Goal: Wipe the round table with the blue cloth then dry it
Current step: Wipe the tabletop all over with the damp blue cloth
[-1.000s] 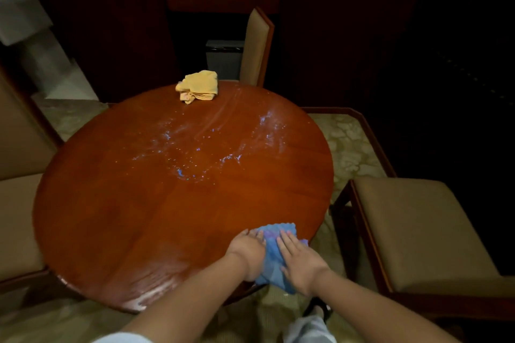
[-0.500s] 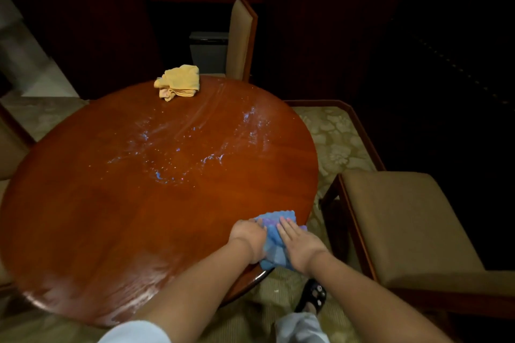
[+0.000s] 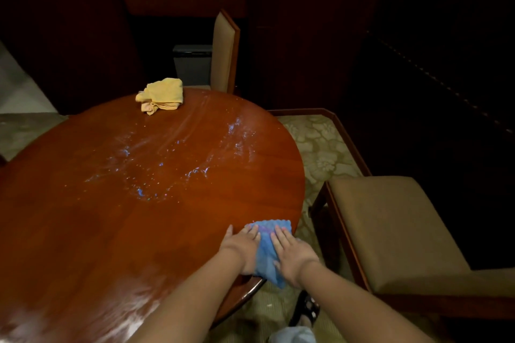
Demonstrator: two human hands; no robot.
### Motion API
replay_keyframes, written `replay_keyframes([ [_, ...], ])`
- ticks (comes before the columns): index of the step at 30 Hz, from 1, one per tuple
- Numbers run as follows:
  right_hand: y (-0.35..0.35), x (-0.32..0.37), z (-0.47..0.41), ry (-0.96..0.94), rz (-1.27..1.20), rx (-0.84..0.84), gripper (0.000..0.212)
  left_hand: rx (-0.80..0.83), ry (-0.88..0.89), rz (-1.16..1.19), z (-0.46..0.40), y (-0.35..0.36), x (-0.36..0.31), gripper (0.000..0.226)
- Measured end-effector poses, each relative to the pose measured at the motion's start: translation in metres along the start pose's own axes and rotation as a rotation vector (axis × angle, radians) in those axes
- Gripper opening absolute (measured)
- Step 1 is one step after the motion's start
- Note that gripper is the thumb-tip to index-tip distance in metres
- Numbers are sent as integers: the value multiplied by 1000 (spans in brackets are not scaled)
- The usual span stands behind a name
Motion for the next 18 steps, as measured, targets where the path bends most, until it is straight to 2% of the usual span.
replay_keyframes([
  [5, 6, 5, 4, 25, -51, -14, 66, -39, 22, -10, 4, -5, -6, 85],
  [12, 10, 5, 9, 38, -66, -52, 66, -16, 59, -144, -2, -9, -5, 88],
  [18, -1, -9, -4, 74, -113, -21, 65, -4, 63, -126, -20, -24, -1, 94],
])
Point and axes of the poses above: each hand's wrist, its own z-axis away from the middle knuckle, its own y-axis out of the palm, x = y × z, the point moved 1 cm from there along -z, towards the middle knuckle, and after that the axes turned 2 degrees about -z, right-handed, at the moved point
